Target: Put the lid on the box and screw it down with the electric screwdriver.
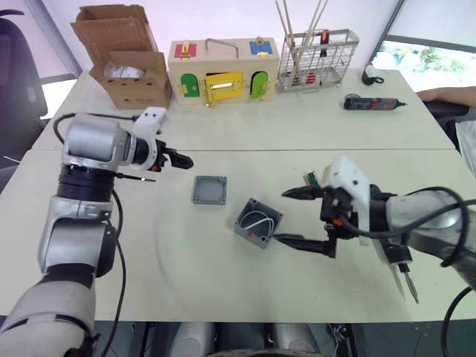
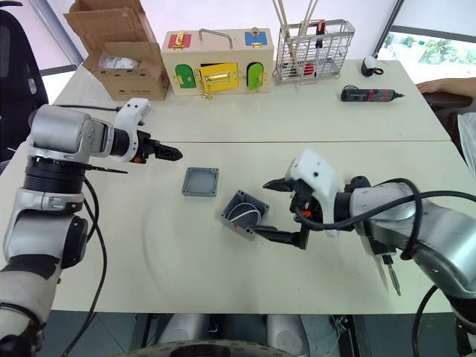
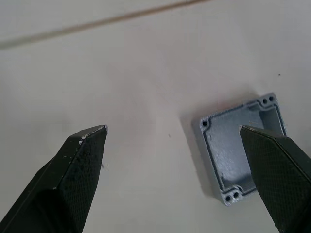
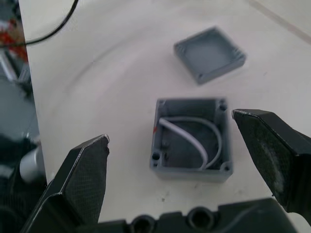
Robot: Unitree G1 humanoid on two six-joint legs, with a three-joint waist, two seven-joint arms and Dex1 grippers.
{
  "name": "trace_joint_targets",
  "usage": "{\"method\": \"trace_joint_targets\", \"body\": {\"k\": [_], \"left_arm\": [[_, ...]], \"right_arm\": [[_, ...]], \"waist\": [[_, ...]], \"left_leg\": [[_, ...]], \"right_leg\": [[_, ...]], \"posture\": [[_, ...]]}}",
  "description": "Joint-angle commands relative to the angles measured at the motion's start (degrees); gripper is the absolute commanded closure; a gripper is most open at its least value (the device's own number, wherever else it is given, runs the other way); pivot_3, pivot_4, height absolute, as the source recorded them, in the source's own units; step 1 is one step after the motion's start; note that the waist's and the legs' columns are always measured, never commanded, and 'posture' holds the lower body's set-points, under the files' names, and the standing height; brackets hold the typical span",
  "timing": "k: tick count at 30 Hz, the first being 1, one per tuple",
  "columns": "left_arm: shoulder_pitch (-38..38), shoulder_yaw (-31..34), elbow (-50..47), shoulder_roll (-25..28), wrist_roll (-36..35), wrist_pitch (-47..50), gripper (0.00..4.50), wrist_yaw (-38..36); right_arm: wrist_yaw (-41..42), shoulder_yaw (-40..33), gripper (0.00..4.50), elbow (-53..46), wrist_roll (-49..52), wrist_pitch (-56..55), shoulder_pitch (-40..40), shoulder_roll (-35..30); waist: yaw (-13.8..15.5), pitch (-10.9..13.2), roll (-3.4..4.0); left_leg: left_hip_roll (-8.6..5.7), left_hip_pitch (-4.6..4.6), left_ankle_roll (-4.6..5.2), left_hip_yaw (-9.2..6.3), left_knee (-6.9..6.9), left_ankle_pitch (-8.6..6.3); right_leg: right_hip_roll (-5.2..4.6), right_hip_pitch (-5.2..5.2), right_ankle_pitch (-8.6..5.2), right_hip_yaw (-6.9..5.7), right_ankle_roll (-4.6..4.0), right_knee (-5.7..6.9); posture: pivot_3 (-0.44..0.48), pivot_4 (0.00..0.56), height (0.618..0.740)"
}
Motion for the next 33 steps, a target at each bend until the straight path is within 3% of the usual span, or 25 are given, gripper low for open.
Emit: {"method": "trace_joint_targets", "body": {"k": [1,8,19,22,29,33], "left_arm": [[-1.6,1.7,0.3,-0.6,-1.3,1.6,0.05,4.5],[-1.8,-1.3,2.4,-3.4,-4.5,1.6,0.05,9.8],[-1.8,-10.3,6.5,-5.8,-6.3,-0.9,0.05,11.4],[-1.9,-13.5,7.4,-5.5,-6.3,-2.3,0.89,10.7],[-1.1,-16.9,7.1,-5.3,-6.4,-3.4,4.46,10.1],[-1.1,-16.5,7.5,-5.6,-6.2,-4.1,4.46,10.4]], "right_arm": [[0.5,0.8,0.00,-1.1,-4.1,-2.0,0.6,0.6],[-2.7,-2.7,0.00,-3.2,-3.4,0.9,1.6,3.6],[-9.9,-6.6,0.00,-6.6,0.5,7.5,1.1,7.1],[-11.6,-8.5,0.00,-7.9,1.4,8.3,2.5,7.4],[-13.0,-12.1,0.00,-9.0,2.0,8.8,5.1,6.3],[-12.7,-13.6,0.00,-8.5,2.0,8.2,5.5,6.1]], "waist": [[0.0,0.0,0.00],[0.5,0.0,-0.01],[0.5,0.0,0.01],[0.6,-0.1,0.01],[0.6,-0.1,0.01],[0.6,-0.2,0.04]], "left_leg": [[0.00,0.00,-0.03,0.00,0.00,0.01],[-0.02,-0.01,-0.11,0.01,0.00,0.06],[-0.04,-0.01,-0.12,0.01,-0.01,0.06],[-0.06,0.01,-0.12,0.00,-0.01,0.06],[-0.09,0.03,-0.12,-0.01,-0.01,0.06],[-0.09,0.10,-0.08,-0.01,-0.01,0.04]], "right_leg": [[-0.02,-0.01,0.00,0.00,0.00,0.01],[-0.09,-0.06,0.00,0.05,0.00,0.05],[-0.16,-0.05,0.00,0.10,-0.01,0.06],[-0.16,-0.03,0.00,0.10,-0.01,0.09],[-0.15,0.01,0.00,0.10,0.00,0.10],[-0.14,0.08,0.00,0.11,0.00,0.12]], "posture": [[0.000,0.150,0.740],[0.000,0.150,0.740],[0.000,0.150,0.740],[0.000,0.150,0.740],[0.000,0.150,0.740],[0.000,0.150,0.740]]}}
